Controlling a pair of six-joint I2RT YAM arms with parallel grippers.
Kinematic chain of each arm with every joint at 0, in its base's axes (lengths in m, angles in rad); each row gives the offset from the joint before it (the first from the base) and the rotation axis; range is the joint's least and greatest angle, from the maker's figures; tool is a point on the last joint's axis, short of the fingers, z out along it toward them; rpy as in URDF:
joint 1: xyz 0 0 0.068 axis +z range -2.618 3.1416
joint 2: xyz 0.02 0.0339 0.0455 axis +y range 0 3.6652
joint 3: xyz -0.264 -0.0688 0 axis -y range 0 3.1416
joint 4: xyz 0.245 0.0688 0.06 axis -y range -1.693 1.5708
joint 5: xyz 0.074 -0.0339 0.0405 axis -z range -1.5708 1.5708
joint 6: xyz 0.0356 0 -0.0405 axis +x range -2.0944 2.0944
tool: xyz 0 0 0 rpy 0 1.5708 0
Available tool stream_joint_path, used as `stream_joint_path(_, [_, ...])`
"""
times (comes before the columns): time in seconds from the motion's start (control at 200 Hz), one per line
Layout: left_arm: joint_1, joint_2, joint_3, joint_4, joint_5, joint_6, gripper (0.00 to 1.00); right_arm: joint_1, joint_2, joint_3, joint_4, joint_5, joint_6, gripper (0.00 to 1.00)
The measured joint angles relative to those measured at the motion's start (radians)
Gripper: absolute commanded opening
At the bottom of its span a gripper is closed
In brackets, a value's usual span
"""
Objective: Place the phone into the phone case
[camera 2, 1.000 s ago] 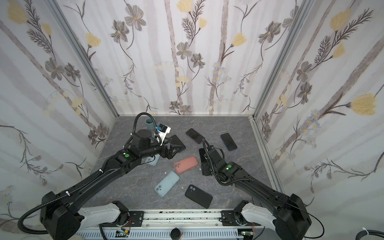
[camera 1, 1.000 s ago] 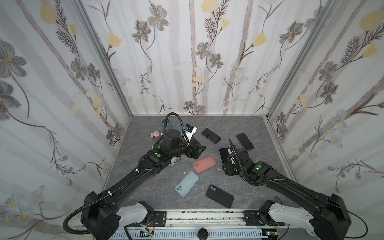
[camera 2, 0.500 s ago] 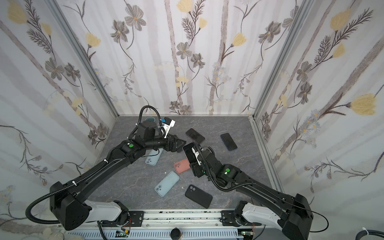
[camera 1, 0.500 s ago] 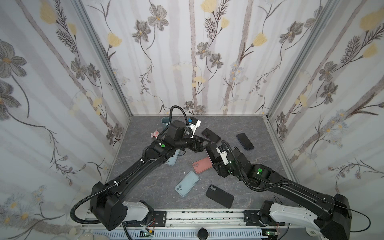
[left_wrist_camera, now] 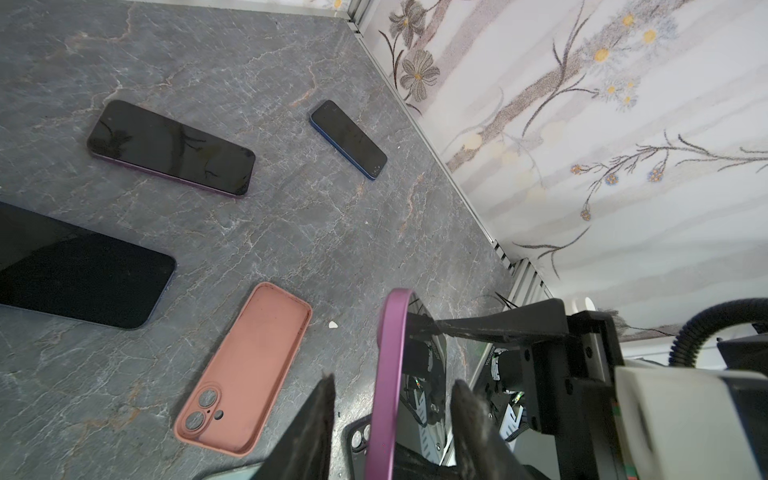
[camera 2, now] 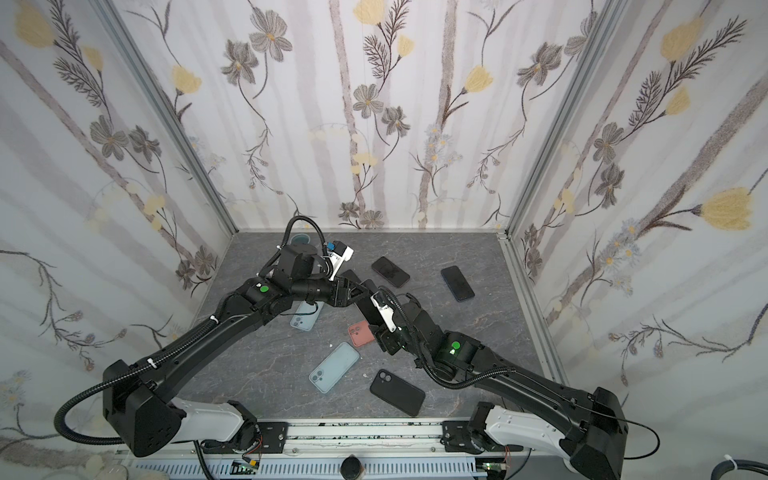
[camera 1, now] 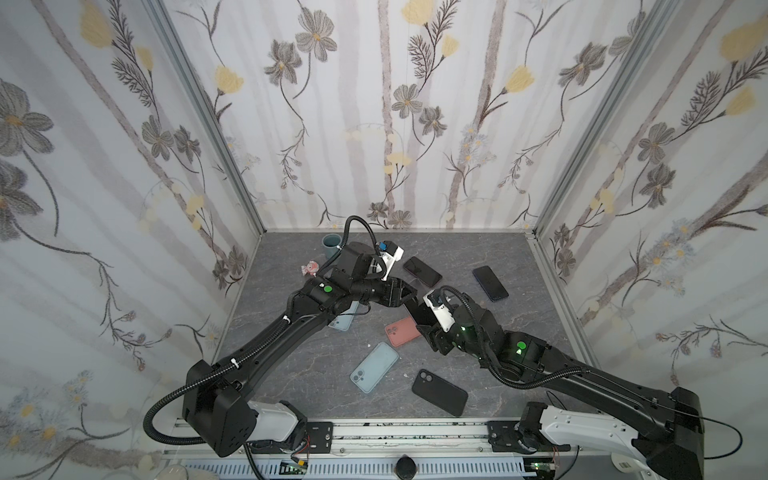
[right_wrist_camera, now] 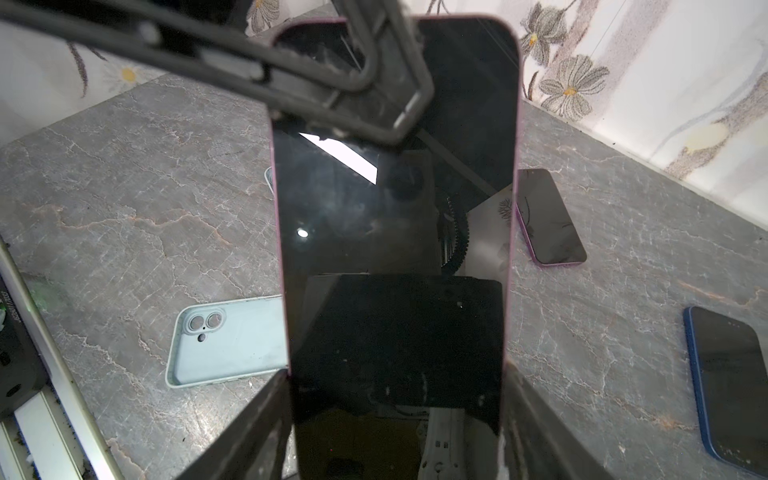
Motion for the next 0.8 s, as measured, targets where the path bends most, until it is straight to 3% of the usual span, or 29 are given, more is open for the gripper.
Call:
stream_joint_path(0.465, [-0.001,-0.022,-0.01,0.007,0.038,-0.004,0.0,0.051,0.028,0.005,0.013,0.055,-0.031,0.44])
stream_joint_path(0.584, [-0.001,-0.031,-0.016,0.016,0.04,-0.007,0.0,0.055,0.024,0.005,0.016,0.066,-0.039,0.46])
stream_joint_path(0.659, [-0.001,-0.045,-0.029,0.03,0.035,-0.016,0.0,0.059,0.022,0.007,0.019,0.074,-0.047,0.57])
stream_joint_path(0.744, [0.0,-0.069,-0.048,0.058,0.025,-0.024,0.0,0.061,0.018,0.013,0.021,0.082,-0.058,0.85])
stream_joint_path(0.799, [0.0,-0.093,-0.069,0.091,0.015,-0.032,0.0,0.061,0.013,0.014,0.037,0.083,-0.058,0.98])
